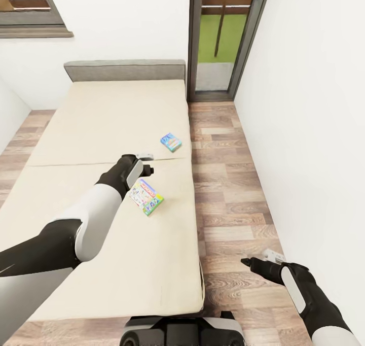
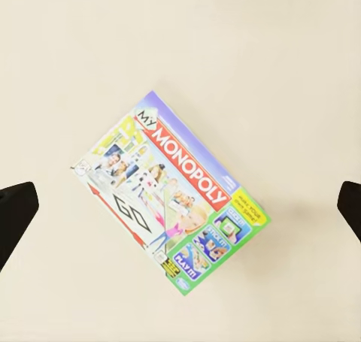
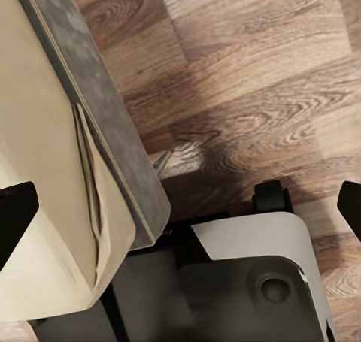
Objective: Put all the toys in the child's room - the three board games (two on the bed and one on the table), the two jigsaw puzzles on the table, and the tennis ball on the table - inside the toy box on the table in the child's room.
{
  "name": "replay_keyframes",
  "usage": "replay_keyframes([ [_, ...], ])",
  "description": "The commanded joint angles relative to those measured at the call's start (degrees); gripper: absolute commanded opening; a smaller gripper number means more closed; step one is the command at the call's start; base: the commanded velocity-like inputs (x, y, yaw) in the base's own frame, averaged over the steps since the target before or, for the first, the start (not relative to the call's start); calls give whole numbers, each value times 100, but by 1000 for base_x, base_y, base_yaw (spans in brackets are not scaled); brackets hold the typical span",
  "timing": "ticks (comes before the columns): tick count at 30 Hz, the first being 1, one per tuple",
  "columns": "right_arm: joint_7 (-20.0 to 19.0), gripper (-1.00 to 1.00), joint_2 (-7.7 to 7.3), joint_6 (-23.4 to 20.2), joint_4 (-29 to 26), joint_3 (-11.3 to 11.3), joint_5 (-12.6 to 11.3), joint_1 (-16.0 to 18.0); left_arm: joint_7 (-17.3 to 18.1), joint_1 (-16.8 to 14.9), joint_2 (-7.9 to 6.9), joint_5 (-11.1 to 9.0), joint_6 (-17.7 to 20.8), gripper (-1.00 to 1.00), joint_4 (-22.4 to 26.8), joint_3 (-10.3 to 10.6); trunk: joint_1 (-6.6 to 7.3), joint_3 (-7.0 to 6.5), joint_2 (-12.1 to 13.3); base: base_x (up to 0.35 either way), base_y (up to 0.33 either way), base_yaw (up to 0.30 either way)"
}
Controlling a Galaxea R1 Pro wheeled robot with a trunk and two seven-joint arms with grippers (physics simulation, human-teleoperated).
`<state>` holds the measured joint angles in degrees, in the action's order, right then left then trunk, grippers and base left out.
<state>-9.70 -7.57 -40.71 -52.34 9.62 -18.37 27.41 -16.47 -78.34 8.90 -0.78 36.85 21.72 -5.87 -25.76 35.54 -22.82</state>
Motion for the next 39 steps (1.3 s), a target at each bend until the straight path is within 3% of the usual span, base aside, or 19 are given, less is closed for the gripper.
replay_keyframes([
  [1, -31, 100, 1, -31, -5, 14, 18, 2, -26, -11, 6, -10, 25, 100, 7, -39, -3, 17, -10, 0, 0, 0],
  [14, 82, 100, 5, -33, -8, 6, 18, 2, -33, -241, -5, -6, 114, 100, 8, -44, -3, 140, -10, 0, 0, 0],
  [26, 91, 100, -6, -35, -13, 12, 22, 2, -40, -696, 1, -1, 263, 100, -17, -57, -3, 253, -10, 0, 0, 0],
  [39, 67, 100, -8, -6, -65, 21, 18, 2, -40, -845, 0, 6, 269, 100, -19, -56, -3, 376, -10, 0, 0, 0],
])
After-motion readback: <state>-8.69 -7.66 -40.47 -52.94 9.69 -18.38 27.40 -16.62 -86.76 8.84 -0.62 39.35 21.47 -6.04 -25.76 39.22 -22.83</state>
